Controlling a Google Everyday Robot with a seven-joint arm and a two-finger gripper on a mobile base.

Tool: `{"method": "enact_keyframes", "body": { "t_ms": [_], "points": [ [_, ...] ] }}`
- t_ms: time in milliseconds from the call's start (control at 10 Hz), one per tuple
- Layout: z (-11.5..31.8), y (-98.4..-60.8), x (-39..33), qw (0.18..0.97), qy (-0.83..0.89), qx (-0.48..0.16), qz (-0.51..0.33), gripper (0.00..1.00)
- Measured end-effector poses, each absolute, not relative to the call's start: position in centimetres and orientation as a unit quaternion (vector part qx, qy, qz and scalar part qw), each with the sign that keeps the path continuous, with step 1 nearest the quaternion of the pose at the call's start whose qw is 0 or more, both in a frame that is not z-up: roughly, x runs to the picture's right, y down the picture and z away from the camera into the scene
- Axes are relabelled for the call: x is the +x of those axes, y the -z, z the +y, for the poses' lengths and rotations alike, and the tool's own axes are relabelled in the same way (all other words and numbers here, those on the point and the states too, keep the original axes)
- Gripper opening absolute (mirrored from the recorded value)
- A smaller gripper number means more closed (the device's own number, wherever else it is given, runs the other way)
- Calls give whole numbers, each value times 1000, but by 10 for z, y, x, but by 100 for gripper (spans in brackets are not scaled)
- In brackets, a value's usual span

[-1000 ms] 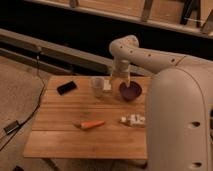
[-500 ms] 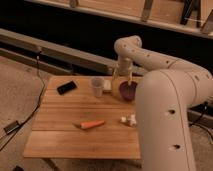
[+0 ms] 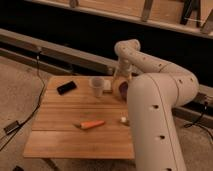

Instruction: Pick up the ceramic bowl

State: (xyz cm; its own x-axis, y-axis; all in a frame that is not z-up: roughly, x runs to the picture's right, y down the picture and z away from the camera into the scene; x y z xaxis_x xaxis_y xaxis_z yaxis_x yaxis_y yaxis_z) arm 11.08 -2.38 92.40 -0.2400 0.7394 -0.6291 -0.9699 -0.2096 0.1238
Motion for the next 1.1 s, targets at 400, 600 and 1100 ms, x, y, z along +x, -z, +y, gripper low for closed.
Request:
{"method": "enact_keyframes", "body": {
  "t_ms": [400,600,1100],
  "points": [
    [-8,-949,112,572,-739,-234,267,65],
    [-1,-958,111,573,-737,-236,271,65],
    [12,-972,116,573,-732,-233,286,62]
  ]
}}
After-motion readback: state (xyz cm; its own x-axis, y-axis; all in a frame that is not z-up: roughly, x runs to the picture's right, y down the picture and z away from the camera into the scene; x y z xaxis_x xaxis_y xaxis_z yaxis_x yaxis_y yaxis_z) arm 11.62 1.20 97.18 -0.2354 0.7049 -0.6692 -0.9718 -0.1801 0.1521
